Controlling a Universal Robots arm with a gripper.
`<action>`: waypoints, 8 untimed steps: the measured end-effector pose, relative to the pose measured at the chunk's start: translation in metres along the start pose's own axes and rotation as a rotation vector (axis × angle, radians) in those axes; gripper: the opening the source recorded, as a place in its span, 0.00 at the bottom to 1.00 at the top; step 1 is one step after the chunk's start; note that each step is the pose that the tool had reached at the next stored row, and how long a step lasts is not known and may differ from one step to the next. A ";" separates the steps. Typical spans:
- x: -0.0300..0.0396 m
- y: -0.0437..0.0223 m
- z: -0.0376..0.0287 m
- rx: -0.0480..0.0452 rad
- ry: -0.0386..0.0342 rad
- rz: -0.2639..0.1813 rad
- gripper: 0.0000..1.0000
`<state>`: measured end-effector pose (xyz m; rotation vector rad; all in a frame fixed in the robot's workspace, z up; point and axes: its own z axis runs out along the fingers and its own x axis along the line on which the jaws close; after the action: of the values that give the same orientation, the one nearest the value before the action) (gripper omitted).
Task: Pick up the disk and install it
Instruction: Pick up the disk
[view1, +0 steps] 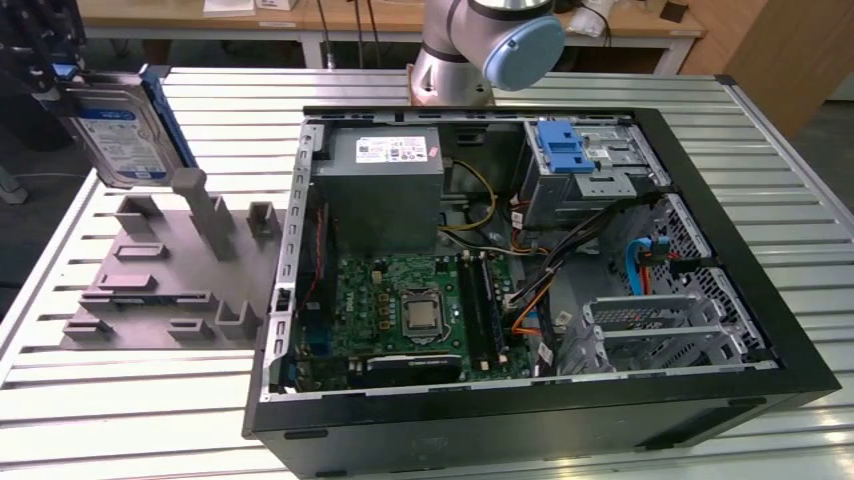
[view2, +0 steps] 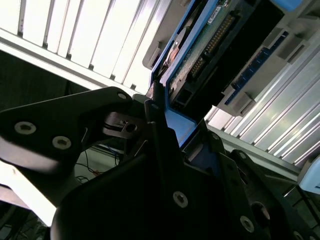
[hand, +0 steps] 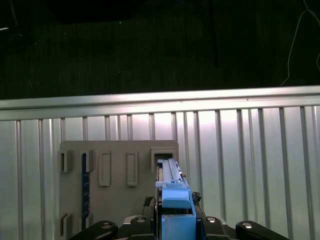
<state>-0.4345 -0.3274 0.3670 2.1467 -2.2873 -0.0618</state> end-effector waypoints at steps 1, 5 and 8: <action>0.0000 0.0000 -0.0003 0.0000 0.0000 0.000 0.37; 0.0000 0.0000 -0.0016 -0.0001 0.0000 0.000 0.37; -0.0001 0.0001 -0.0023 0.0001 -0.0001 0.000 0.37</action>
<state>-0.4345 -0.3274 0.3693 2.1468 -2.2874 -0.0618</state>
